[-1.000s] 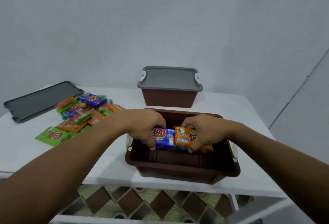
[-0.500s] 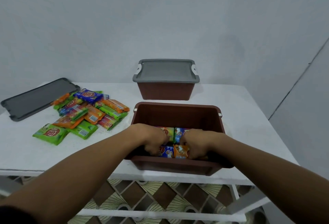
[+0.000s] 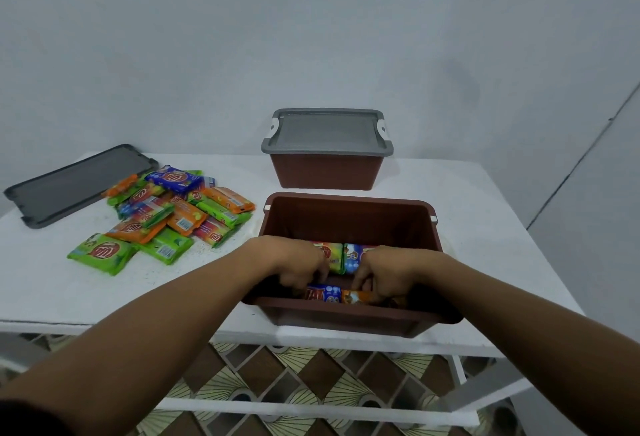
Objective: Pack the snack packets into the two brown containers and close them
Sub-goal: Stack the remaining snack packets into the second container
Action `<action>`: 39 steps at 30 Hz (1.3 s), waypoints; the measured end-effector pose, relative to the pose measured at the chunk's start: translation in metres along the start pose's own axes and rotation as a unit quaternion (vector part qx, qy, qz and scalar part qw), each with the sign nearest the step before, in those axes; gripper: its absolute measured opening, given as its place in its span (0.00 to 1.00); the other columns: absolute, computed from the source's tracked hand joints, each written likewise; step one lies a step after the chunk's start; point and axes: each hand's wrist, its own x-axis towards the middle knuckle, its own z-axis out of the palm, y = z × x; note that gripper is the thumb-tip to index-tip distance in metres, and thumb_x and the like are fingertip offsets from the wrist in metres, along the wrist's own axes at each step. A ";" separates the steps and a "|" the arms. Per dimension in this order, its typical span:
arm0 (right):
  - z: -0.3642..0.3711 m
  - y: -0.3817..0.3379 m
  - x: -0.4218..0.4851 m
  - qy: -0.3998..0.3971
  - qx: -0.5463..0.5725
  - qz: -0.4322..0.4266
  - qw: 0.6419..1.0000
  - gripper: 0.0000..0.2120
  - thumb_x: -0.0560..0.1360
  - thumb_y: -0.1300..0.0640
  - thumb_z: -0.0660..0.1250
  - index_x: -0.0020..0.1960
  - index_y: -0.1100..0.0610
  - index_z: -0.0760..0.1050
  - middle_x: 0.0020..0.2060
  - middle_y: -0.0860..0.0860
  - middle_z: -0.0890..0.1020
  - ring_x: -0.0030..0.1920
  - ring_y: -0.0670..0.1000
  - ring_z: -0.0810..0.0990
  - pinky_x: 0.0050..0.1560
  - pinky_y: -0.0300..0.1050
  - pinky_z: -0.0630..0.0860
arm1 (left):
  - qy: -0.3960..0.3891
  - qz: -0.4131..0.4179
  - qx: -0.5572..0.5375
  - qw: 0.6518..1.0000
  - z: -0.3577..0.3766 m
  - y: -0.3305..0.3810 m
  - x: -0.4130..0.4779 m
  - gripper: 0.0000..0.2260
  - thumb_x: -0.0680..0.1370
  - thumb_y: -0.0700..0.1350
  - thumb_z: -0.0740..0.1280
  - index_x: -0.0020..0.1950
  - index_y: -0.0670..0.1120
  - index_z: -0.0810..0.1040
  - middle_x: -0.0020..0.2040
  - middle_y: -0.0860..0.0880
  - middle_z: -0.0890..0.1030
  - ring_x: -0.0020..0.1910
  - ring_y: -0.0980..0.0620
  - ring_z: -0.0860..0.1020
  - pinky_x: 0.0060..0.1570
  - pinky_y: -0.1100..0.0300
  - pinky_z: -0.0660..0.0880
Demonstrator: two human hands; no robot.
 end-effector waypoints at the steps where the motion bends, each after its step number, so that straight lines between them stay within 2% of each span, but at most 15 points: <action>1: -0.002 0.000 -0.001 -0.009 0.011 -0.001 1.000 0.17 0.77 0.57 0.69 0.66 0.50 0.80 0.58 0.47 0.82 0.56 0.48 0.80 0.60 0.46 0.79 | -0.007 0.002 -0.005 1.000 -0.001 0.000 -0.001 0.20 0.79 0.40 0.68 0.71 0.50 0.75 0.64 0.47 0.77 0.58 0.47 0.76 0.58 0.53 0.76; 9: -0.003 -0.001 -0.004 -0.033 0.044 -0.001 0.998 0.19 0.78 0.60 0.68 0.67 0.51 0.79 0.57 0.46 0.81 0.55 0.46 0.78 0.54 0.39 0.77 | -0.012 0.021 -0.029 0.999 0.001 -0.001 -0.003 0.20 0.81 0.37 0.64 0.72 0.51 0.75 0.66 0.48 0.77 0.61 0.49 0.75 0.62 0.54 0.74; 13: -0.004 0.000 -0.004 -0.011 0.050 0.003 0.999 0.18 0.77 0.57 0.69 0.66 0.49 0.79 0.56 0.44 0.80 0.57 0.46 0.77 0.58 0.40 0.76 | 0.025 0.029 -0.048 0.998 0.002 -0.002 -0.004 0.18 0.81 0.41 0.67 0.70 0.52 0.77 0.65 0.49 0.78 0.60 0.50 0.75 0.59 0.56 0.73; 15: -0.010 0.001 -0.006 0.068 0.085 -0.003 0.994 0.13 0.76 0.55 0.71 0.61 0.49 0.83 0.55 0.44 0.82 0.55 0.45 0.79 0.58 0.40 0.77 | 0.108 0.053 -0.088 0.989 -0.004 -0.006 -0.009 0.12 0.80 0.43 0.69 0.62 0.51 0.81 0.59 0.52 0.80 0.53 0.55 0.77 0.54 0.59 0.73; 18: -0.030 -0.003 -0.013 0.225 0.146 -0.027 0.963 0.06 0.76 0.59 0.71 0.48 0.50 0.85 0.42 0.42 0.85 0.43 0.38 0.82 0.45 0.33 0.76 | 0.249 0.079 -0.136 0.956 -0.017 -0.015 -0.025 0.03 0.79 0.45 0.71 0.50 0.50 0.84 0.47 0.57 0.82 0.44 0.62 0.77 0.48 0.63 0.73; 21: -0.054 -0.018 -0.018 0.327 0.195 -0.045 0.924 0.04 0.74 0.57 0.74 0.42 0.49 0.84 0.31 0.40 0.83 0.32 0.38 0.80 0.37 0.31 0.73 | 0.353 0.070 -0.196 0.912 -0.031 -0.026 -0.042 0.02 0.77 0.48 0.73 0.47 0.51 0.84 0.41 0.56 0.82 0.39 0.63 0.78 0.41 0.65 0.73; 24: -0.077 -0.040 -0.014 0.381 0.213 -0.079 0.896 0.03 0.73 0.56 0.75 0.42 0.49 0.84 0.28 0.42 0.82 0.29 0.40 0.79 0.35 0.33 0.74 | 0.409 0.060 -0.215 0.885 -0.041 -0.041 -0.063 0.03 0.77 0.47 0.74 0.47 0.49 0.84 0.38 0.55 0.82 0.36 0.61 0.78 0.37 0.66 0.73; 28: -0.097 -0.071 0.002 0.398 0.225 -0.109 0.883 0.04 0.73 0.57 0.76 0.43 0.49 0.82 0.31 0.46 0.82 0.29 0.42 0.76 0.34 0.36 0.73 | 0.421 0.031 -0.193 0.886 -0.042 -0.066 -0.089 0.02 0.76 0.46 0.75 0.46 0.49 0.85 0.38 0.52 0.83 0.38 0.53 0.80 0.39 0.58 0.75; 32: -0.108 -0.102 0.024 0.393 0.215 -0.117 0.886 0.02 0.73 0.57 0.76 0.43 0.51 0.83 0.32 0.48 0.83 0.29 0.43 0.77 0.35 0.41 0.74 | 0.443 0.002 -0.209 0.872 -0.030 -0.090 -0.110 0.01 0.76 0.45 0.75 0.45 0.49 0.85 0.37 0.53 0.82 0.35 0.54 0.78 0.36 0.61 0.73; 36: -0.114 -0.133 0.045 0.380 0.219 -0.130 0.889 0.00 0.73 0.59 0.74 0.44 0.55 0.84 0.35 0.55 0.84 0.31 0.47 0.79 0.42 0.54 0.81 | 0.450 -0.021 -0.238 0.861 -0.015 -0.119 -0.131 0.01 0.77 0.46 0.74 0.46 0.50 0.85 0.37 0.55 0.82 0.35 0.60 0.76 0.35 0.66 0.71; 39: -0.118 -0.157 0.061 0.365 0.214 -0.139 0.895 0.01 0.74 0.60 0.74 0.45 0.57 0.84 0.36 0.57 0.85 0.36 0.56 0.84 0.40 0.54 0.82 | 0.454 -0.042 -0.243 0.856 -0.003 -0.143 -0.150 0.01 0.77 0.45 0.74 0.45 0.50 0.84 0.37 0.54 0.83 0.36 0.58 0.78 0.38 0.63 0.74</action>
